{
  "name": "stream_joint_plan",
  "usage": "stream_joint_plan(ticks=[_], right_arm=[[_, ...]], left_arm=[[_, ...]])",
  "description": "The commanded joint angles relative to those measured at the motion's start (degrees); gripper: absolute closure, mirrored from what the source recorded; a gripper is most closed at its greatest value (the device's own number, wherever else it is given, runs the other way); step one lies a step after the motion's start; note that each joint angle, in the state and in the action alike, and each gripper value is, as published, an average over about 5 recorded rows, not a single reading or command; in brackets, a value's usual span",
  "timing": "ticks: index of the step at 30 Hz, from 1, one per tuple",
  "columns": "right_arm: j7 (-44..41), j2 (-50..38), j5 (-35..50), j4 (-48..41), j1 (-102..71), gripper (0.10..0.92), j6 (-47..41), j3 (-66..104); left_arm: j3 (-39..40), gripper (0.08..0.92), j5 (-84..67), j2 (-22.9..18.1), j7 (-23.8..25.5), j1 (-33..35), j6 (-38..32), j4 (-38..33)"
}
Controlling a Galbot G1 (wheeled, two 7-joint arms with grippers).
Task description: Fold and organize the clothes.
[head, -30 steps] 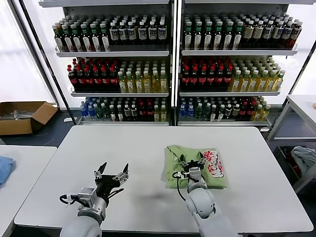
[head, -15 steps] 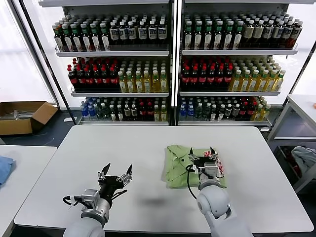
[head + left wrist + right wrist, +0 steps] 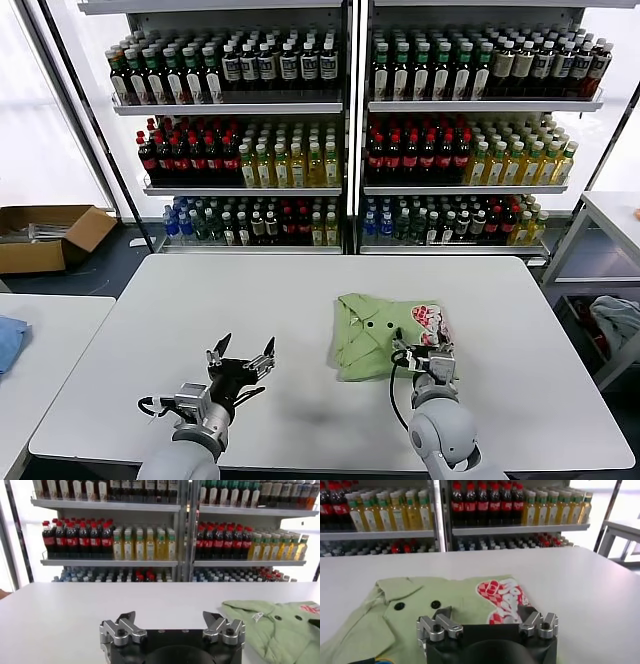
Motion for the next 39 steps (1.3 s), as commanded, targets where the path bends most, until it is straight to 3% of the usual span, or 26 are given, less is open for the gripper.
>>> stream_joint_plan(ticks=[1, 11, 21, 27, 32, 39], right_arm=[[0.4, 1.1, 1.5, -1.5, -1.2, 0.203, -0.9, 1.6], [-2.4, 2.1, 3.9, -2.2, -2.0, 0.203, 1.4, 5.0], [-7.9, -0.3, -10.7, 12.9, -2.9, 0.203, 10.3, 3.7], [-10.8, -9.1, -15.8, 22.1, -10.9, 0.203, 6.7, 5.5], [-9.6, -15.4, -11.8, 21.9, -21.3, 0.203, 7.6, 13.4], [-7.9, -10.7, -6.6, 20.5, -20.9, 0.203, 5.5, 17.3]], left_arm=[[0.1, 0.177, 0.1, 0.1, 0.0, 0.4, -0.1, 0.1], [0.1, 0.177, 0.1, 0.3, 0.1, 0.9, -0.1, -0.4], [0.4, 0.177, 3.5, -0.8, 0.1, 1.5, -3.6, -1.6], [-0.2, 0.177, 6.2, -1.1, 0.2, 2.9, -7.6, -3.0], [-2.4, 0.177, 6.1, -1.2, -0.3, 2.4, -10.9, -1.6], [-5.7, 0.177, 1.8, -1.2, -1.7, 1.9, -11.3, -1.4]])
